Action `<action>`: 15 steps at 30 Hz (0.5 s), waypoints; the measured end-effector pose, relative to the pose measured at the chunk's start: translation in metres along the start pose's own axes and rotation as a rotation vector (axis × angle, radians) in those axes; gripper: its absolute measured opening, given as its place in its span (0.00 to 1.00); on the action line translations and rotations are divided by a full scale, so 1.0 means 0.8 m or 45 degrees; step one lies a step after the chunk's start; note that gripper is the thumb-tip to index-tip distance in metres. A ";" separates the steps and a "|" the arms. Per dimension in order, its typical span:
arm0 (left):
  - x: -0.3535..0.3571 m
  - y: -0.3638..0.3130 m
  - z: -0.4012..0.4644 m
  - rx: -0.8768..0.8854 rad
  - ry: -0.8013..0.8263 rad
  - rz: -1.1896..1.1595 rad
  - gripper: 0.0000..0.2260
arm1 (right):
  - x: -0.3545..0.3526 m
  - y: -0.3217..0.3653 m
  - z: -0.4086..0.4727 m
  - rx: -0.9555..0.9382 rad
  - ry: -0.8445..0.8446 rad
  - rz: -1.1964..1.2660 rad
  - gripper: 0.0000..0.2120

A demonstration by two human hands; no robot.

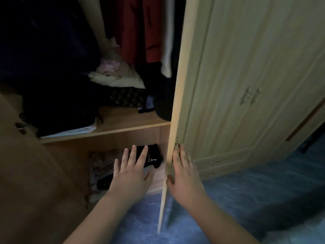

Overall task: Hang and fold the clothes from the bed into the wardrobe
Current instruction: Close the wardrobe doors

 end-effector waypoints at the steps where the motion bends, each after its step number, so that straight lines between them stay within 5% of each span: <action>1: -0.011 0.027 0.003 -0.026 -0.005 -0.006 0.33 | 0.012 0.022 0.015 -0.029 0.021 0.006 0.45; 7: -0.051 0.161 0.018 -0.166 -0.032 -0.032 0.35 | 0.067 0.124 0.134 -0.166 0.126 -0.077 0.43; 15: -0.058 0.223 0.057 -0.260 -0.047 -0.043 0.35 | 0.101 0.174 0.229 -0.122 0.207 -0.249 0.43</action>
Point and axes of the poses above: each hand's wrist, its own z-axis towards the middle knuckle, its own x-axis out of the palm, y = z × x, the point moved 7 cm from there along z, towards the middle knuckle, and after that the axes turned 1 degree about y, right-handed, at the moved point
